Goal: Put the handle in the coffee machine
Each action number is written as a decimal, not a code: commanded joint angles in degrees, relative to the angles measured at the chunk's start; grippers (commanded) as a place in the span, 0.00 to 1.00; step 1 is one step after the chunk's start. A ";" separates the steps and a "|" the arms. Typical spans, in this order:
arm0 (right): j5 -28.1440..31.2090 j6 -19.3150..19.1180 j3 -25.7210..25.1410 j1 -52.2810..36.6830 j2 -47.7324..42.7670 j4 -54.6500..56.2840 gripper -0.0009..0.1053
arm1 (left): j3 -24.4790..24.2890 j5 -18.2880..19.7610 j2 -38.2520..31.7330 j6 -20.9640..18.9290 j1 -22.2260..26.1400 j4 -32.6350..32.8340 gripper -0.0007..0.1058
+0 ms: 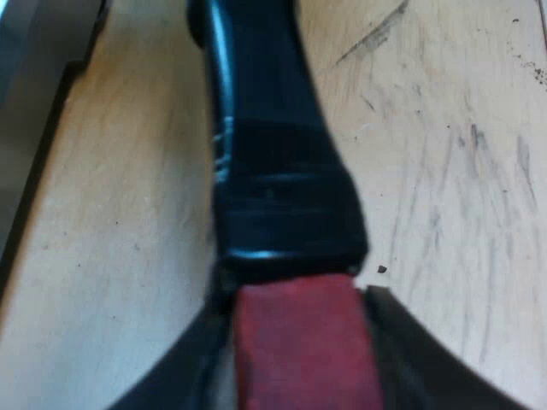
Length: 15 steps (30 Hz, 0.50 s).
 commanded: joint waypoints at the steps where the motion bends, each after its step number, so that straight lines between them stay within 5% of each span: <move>1: -2.01 -1.60 -0.59 0.05 -1.01 0.07 0.01 | -0.10 1.53 -0.09 -0.09 -0.24 -0.70 0.19; 7: -2.01 -1.60 -0.59 0.05 -1.01 0.07 0.01 | -0.10 2.87 -0.09 -0.09 -0.24 -0.70 0.01; 15: -2.01 -1.60 -0.59 0.05 -1.01 0.07 0.01 | -0.10 2.87 -0.09 -0.21 -0.24 -0.70 0.01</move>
